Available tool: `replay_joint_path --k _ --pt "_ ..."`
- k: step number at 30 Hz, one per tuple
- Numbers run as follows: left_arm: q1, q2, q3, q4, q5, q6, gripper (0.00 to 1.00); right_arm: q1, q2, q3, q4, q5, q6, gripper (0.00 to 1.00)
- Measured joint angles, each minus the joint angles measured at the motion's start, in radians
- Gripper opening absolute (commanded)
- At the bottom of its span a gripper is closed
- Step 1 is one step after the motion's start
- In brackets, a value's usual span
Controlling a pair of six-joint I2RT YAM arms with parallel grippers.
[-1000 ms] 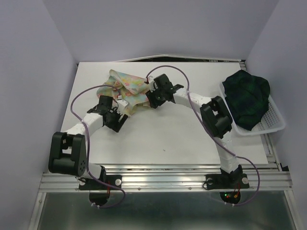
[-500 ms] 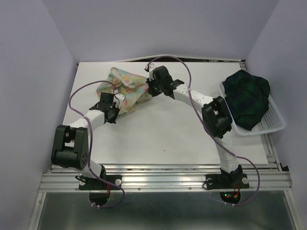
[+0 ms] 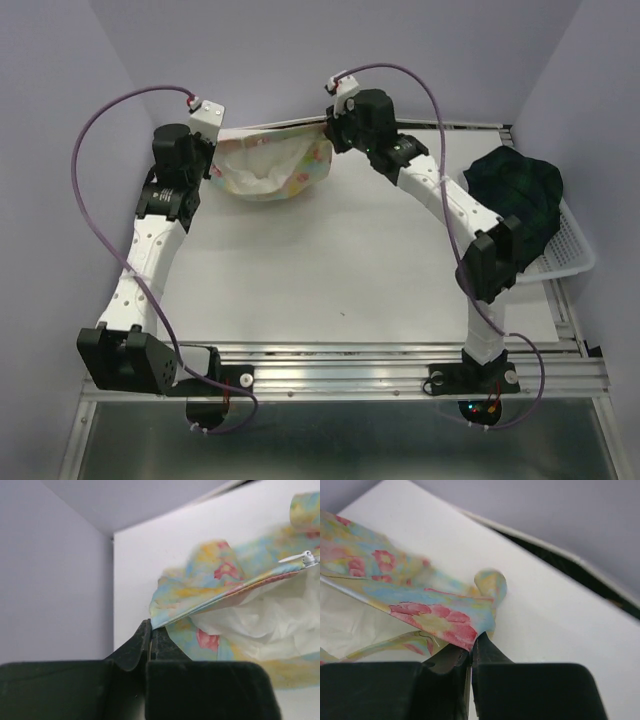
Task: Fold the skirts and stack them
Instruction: Flatten the skirt out
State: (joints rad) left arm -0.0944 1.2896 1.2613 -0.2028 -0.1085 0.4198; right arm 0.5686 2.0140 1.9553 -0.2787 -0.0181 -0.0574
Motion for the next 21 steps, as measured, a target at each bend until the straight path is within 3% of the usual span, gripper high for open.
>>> replay_joint_path --k 4,12,16,21 --pt "-0.012 -0.04 0.101 0.002 0.004 0.068 0.0 0.002 -0.135 0.032 0.017 0.027 -0.1 0.01" --pt "-0.032 -0.053 0.106 -0.075 0.1 0.068 0.0 0.001 -0.287 -0.031 0.016 0.011 -0.157 0.01" --pt "-0.031 -0.038 0.107 -0.087 0.083 0.045 0.0 -0.022 -0.234 -0.026 -0.034 0.019 -0.167 0.01" --pt "-0.031 0.13 0.23 -0.06 0.071 0.022 0.01 -0.087 0.023 0.275 -0.07 0.028 -0.17 0.01"
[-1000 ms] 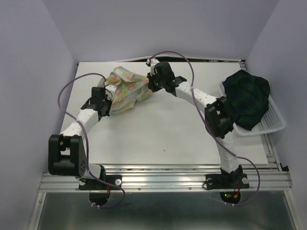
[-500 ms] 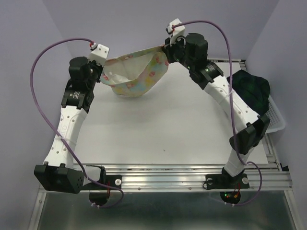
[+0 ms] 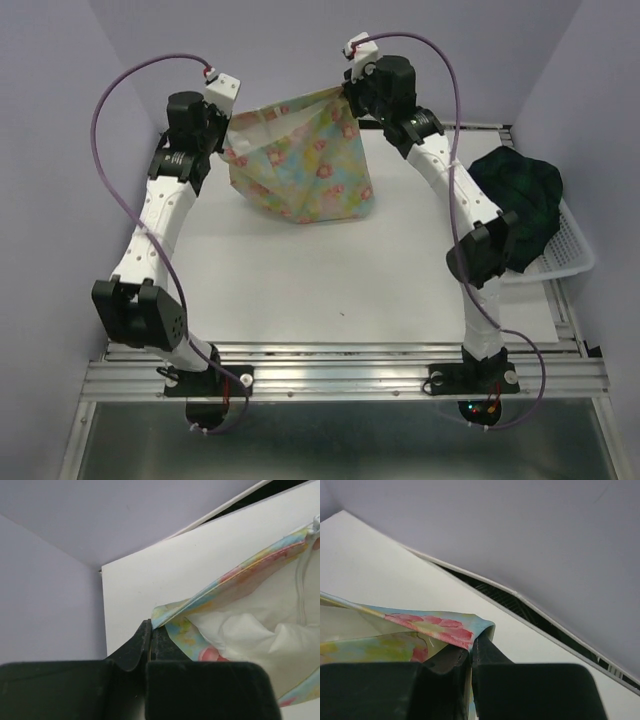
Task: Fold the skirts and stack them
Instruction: Flatten the skirt out
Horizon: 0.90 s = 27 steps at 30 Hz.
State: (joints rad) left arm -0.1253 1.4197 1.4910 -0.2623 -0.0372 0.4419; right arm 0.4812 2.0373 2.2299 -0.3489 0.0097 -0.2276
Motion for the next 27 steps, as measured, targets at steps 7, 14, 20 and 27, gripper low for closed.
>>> replay_joint_path --k 7,14,20,27 --pt "0.012 0.541 0.684 -0.068 -0.016 -0.077 0.0 -0.049 0.233 0.291 0.077 0.072 -0.047 0.01" --pt "0.016 0.564 0.826 -0.056 0.019 -0.121 0.0 -0.049 0.109 0.143 0.261 0.077 -0.066 0.01" --pt "0.015 0.136 0.264 0.049 0.117 -0.098 0.11 -0.047 -0.237 -0.33 0.255 -0.059 -0.108 0.09" --pt "0.017 -0.109 -0.326 -0.013 0.214 0.042 0.6 -0.071 -0.34 -0.724 0.015 -0.168 -0.232 0.92"
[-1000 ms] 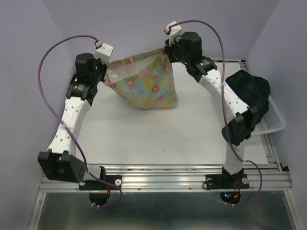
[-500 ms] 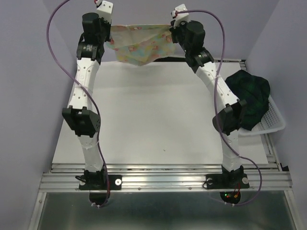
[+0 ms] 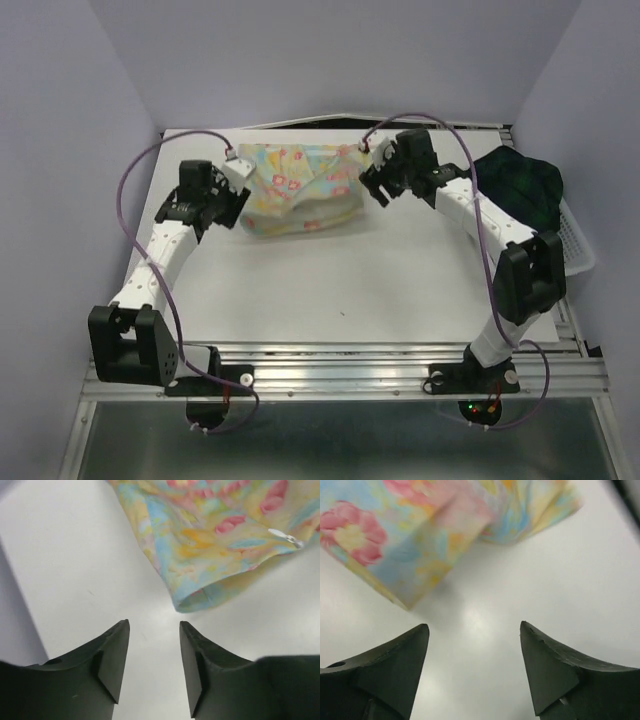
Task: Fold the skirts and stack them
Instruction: Flatten the skirt out
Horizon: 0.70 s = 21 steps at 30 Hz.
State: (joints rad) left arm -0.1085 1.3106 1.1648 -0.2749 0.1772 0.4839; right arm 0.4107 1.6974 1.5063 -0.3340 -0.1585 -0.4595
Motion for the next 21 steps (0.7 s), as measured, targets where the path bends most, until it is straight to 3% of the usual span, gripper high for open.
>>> replay_joint_path --k 1,2,6,9,12,13,16,21 --pt "0.003 -0.003 -0.082 -0.06 0.017 0.039 0.61 -0.003 0.013 -0.039 -0.066 -0.011 -0.028 1.0" --pt "0.004 -0.003 -0.137 -0.105 0.034 0.075 0.76 -0.016 0.021 -0.082 -0.145 -0.033 -0.046 1.0" --pt "0.004 -0.109 -0.269 -0.299 0.082 0.203 0.9 -0.037 -0.004 -0.209 -0.381 -0.096 -0.101 1.0" --pt "0.004 -0.303 -0.26 -0.35 0.106 0.232 0.9 -0.035 -0.063 -0.216 -0.495 -0.124 -0.085 0.98" --pt "0.004 -0.338 -0.2 -0.342 0.115 0.186 0.85 -0.031 -0.093 -0.137 -0.53 -0.152 -0.003 0.81" --pt "0.004 -0.321 -0.183 -0.32 0.115 0.156 0.84 -0.03 -0.087 -0.099 -0.53 -0.163 0.043 0.75" --pt "0.025 -0.219 -0.169 -0.248 0.124 0.075 0.76 -0.03 -0.043 -0.047 -0.488 -0.19 0.195 0.72" --pt "0.174 0.048 -0.163 -0.176 0.217 -0.103 0.68 -0.04 0.004 -0.138 -0.385 -0.199 0.427 0.67"
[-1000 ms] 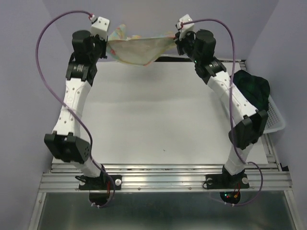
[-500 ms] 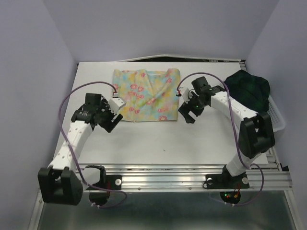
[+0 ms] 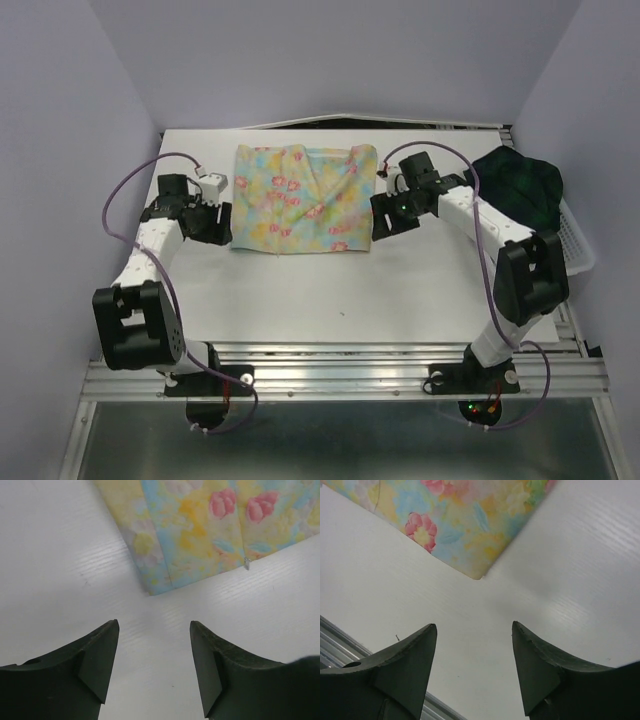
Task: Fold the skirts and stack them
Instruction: Flatten the skirt out
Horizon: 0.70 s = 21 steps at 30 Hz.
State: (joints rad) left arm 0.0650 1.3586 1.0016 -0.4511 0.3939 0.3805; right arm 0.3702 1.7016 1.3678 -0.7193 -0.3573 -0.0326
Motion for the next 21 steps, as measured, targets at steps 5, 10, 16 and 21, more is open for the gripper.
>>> replay_joint_path --k 5,10,16,21 --pt "0.124 0.153 0.026 0.022 0.061 -0.085 0.67 -0.027 0.017 -0.105 0.121 -0.016 0.176 0.68" --pt "0.162 0.245 0.035 0.072 0.117 -0.143 0.67 -0.057 0.1 -0.129 0.245 -0.048 0.285 0.71" --pt "0.178 0.345 0.035 0.123 0.212 -0.181 0.66 -0.095 0.171 -0.171 0.359 -0.128 0.386 0.72" --pt "0.179 0.401 0.032 0.15 0.245 -0.205 0.66 -0.094 0.168 -0.176 0.394 -0.132 0.408 0.69"
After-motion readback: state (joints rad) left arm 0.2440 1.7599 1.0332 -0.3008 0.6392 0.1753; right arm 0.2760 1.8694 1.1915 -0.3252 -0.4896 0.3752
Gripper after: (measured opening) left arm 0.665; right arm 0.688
